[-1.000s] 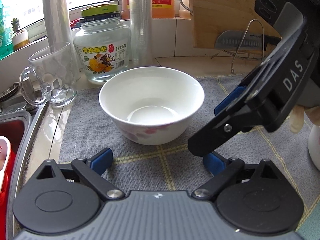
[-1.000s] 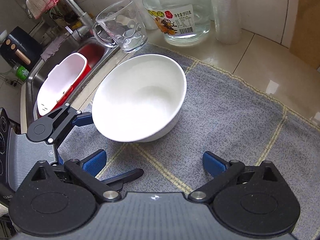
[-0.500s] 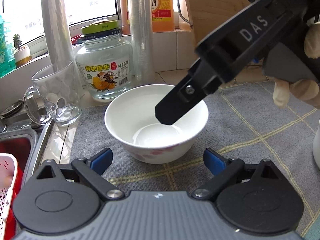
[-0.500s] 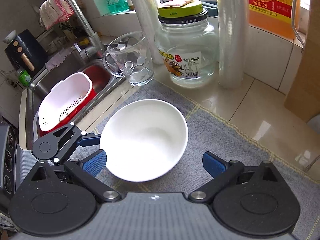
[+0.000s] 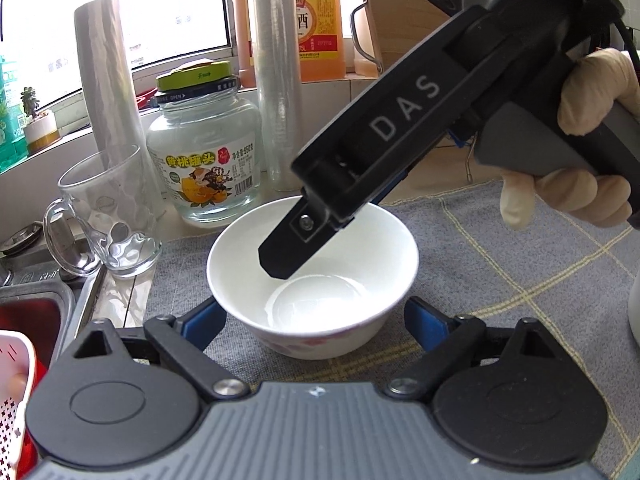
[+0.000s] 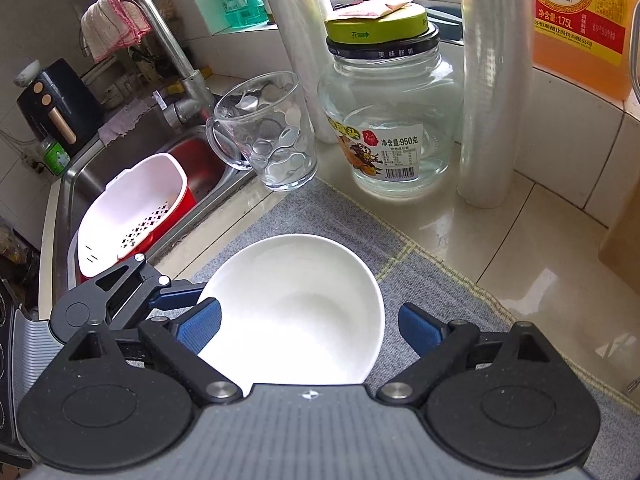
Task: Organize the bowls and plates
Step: 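Lift the pink-flower bowl with the right gripper toward the nested white bowls, then lower the pink-flower bowl onto the nested bowls and open the right gripper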
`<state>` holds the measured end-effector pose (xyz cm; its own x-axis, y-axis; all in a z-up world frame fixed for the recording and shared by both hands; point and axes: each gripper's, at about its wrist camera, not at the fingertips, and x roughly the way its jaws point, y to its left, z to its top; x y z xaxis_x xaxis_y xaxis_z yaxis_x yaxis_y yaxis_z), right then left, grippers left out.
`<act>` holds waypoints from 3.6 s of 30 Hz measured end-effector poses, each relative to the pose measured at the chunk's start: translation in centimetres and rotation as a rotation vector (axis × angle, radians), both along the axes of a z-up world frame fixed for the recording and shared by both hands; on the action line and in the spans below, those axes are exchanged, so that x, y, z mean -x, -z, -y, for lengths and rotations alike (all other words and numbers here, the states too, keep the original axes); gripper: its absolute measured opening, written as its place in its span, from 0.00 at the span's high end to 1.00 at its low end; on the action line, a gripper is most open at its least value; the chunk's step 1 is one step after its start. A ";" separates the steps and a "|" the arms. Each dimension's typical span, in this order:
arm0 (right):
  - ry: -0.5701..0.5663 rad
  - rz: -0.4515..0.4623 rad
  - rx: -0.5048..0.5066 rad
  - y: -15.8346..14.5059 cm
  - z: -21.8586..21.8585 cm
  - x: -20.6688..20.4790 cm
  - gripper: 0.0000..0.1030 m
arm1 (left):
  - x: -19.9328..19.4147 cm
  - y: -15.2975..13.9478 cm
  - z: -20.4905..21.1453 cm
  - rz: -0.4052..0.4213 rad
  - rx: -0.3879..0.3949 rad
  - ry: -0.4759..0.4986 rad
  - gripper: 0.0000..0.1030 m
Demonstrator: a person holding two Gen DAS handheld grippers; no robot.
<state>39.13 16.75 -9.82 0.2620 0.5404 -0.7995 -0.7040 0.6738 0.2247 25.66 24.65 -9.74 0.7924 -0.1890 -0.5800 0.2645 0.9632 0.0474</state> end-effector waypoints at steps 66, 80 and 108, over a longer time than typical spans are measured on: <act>0.059 0.015 -0.080 -5.9 5.8 11.9 0.17 | 10.0 -7.0 4.1 -0.018 -0.006 0.124 0.11; 0.150 0.055 -0.080 -7.3 11.5 16.5 0.17 | 12.5 -8.1 8.3 0.006 -0.012 0.251 0.11; 0.441 0.054 -0.029 -6.5 22.8 20.0 0.17 | 10.7 -6.1 16.4 -0.069 0.028 0.524 0.11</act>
<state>19.10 -6.06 -3.32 0.5138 0.3891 -0.7646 -0.3617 0.9064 0.2182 14.98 8.20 -3.69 0.5471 -0.5661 -0.6167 0.7127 0.7014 -0.0115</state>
